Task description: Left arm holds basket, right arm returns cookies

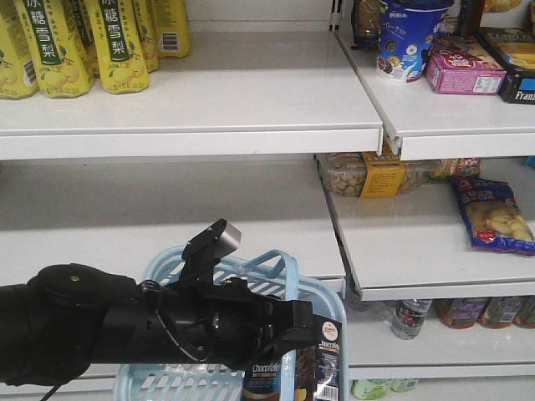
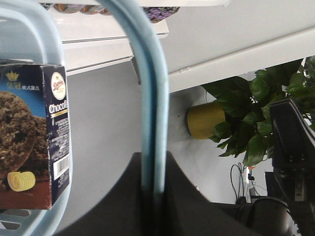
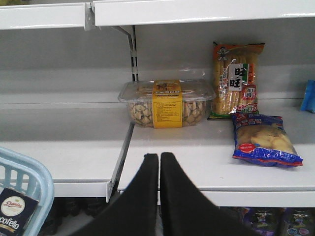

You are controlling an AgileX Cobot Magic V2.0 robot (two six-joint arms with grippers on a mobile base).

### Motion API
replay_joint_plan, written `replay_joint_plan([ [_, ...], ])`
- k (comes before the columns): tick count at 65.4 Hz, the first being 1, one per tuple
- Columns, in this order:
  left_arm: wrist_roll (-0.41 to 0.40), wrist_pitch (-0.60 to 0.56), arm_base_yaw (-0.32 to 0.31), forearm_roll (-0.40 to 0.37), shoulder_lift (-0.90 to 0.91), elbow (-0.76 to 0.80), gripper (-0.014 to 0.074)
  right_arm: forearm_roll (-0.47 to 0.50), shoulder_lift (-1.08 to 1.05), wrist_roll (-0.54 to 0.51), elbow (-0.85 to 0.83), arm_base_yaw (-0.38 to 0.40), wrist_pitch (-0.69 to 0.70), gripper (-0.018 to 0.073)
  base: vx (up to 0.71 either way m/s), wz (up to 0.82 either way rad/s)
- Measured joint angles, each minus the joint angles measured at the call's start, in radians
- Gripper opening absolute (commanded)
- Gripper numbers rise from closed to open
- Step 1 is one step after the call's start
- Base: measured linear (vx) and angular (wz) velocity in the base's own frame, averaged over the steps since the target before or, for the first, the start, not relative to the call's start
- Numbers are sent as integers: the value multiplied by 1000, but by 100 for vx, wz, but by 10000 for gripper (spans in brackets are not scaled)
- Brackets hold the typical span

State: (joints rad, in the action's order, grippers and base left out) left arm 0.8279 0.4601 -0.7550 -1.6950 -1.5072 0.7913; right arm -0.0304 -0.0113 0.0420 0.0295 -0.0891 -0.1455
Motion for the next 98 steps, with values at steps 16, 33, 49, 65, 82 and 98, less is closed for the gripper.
replay_joint_plan([
  [16, 0, 0, 0, 0, 0, 0, -6, 0, 0, 0, 0, 0, 0, -9, 8, 1],
  [33, 0, 0, 0, 0, 0, 0, -6, 0, 0, 0, 0, 0, 0, -9, 6, 3],
  [49, 0, 0, 0, 0, 0, 0, -6, 0, 0, 0, 0, 0, 0, -9, 6, 5],
  [65, -8, 15, 0, -3, 0, 0, -6, 0, 0, 0, 0, 0, 0, -9, 6, 4],
  [82, -13, 28, 0, -4, 0, 0, -6, 0, 0, 0, 0, 0, 0, -9, 5, 3],
  [98, -17, 30, 0, -6, 0, 0, -6, 0, 0, 0, 0, 0, 0, -9, 3, 1],
])
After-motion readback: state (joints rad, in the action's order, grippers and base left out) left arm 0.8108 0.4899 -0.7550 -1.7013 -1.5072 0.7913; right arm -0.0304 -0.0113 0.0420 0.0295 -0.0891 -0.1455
